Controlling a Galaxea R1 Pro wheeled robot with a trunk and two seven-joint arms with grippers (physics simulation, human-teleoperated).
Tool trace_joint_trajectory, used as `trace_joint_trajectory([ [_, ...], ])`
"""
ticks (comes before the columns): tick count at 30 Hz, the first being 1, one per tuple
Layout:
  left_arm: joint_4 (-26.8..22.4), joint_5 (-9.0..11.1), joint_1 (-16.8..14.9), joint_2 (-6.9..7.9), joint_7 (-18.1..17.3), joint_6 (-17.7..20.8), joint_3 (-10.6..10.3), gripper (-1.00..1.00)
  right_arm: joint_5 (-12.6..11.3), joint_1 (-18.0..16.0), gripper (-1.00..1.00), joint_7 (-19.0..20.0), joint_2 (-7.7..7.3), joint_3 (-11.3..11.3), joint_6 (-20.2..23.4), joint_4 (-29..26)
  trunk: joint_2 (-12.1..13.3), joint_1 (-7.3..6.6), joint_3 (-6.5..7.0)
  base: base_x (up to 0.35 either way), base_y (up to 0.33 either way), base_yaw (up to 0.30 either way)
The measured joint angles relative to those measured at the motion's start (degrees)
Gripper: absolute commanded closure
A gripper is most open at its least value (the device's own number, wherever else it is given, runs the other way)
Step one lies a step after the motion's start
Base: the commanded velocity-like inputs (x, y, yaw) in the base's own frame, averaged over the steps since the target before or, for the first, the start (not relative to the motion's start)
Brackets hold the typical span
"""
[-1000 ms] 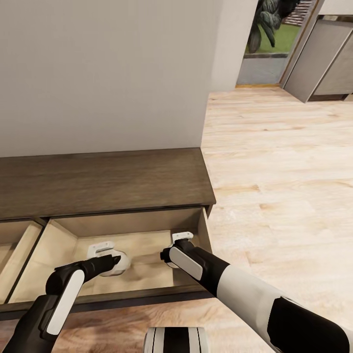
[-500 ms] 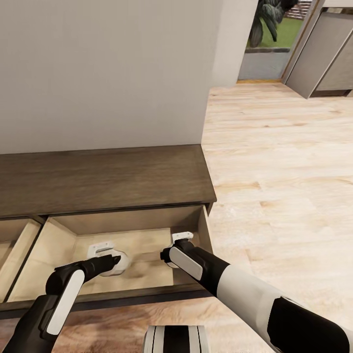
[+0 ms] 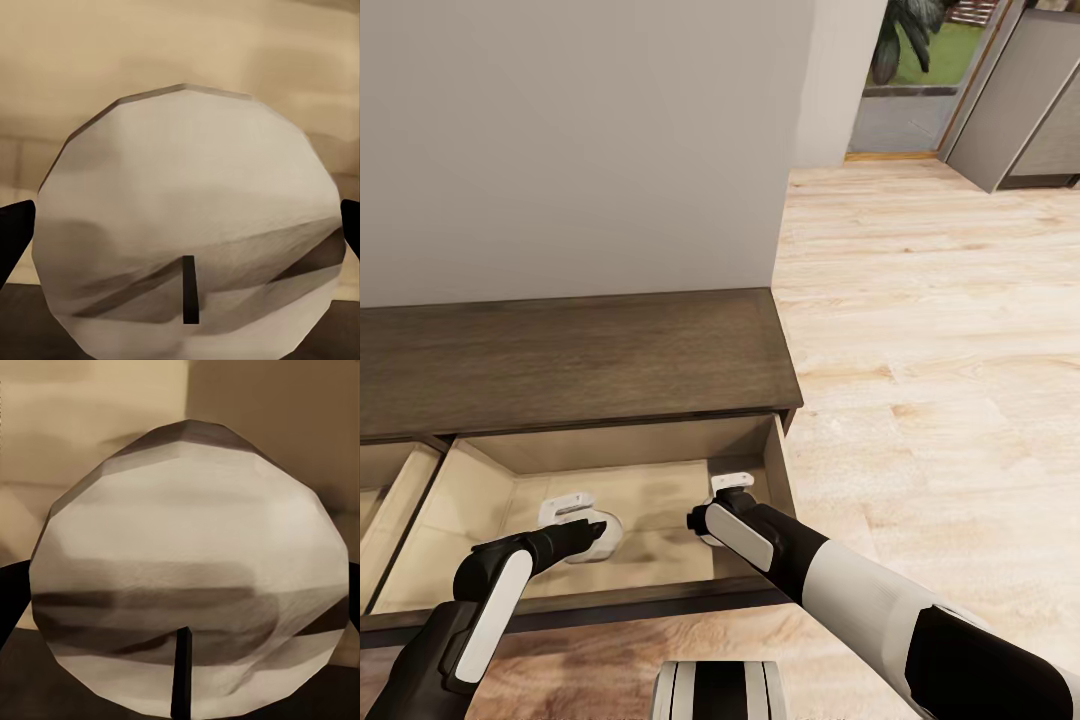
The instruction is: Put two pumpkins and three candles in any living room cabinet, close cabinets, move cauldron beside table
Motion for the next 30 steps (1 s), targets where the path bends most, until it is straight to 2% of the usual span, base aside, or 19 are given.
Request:
trace_joint_trajectory([
  [26, 0.0, 0.04, 0.02, -0.01, -0.02, 0.02, -0.17, 1.0, -0.01, 0.0, 1.0, 0.18, 0.0, 0.0, -0.29, 0.0, 0.0, 0.0, 0.0, 0.035, -0.009, 0.0],
  [30, 0.0, 0.01, 0.01, -0.01, 0.02, 0.01, -0.29, 1.0, -0.05, 0.01, 1.0, 0.18, 0.0, 0.0, -0.25, 0.01, -0.05, 0.11, -0.88, 0.0, 0.0, 0.0],
])
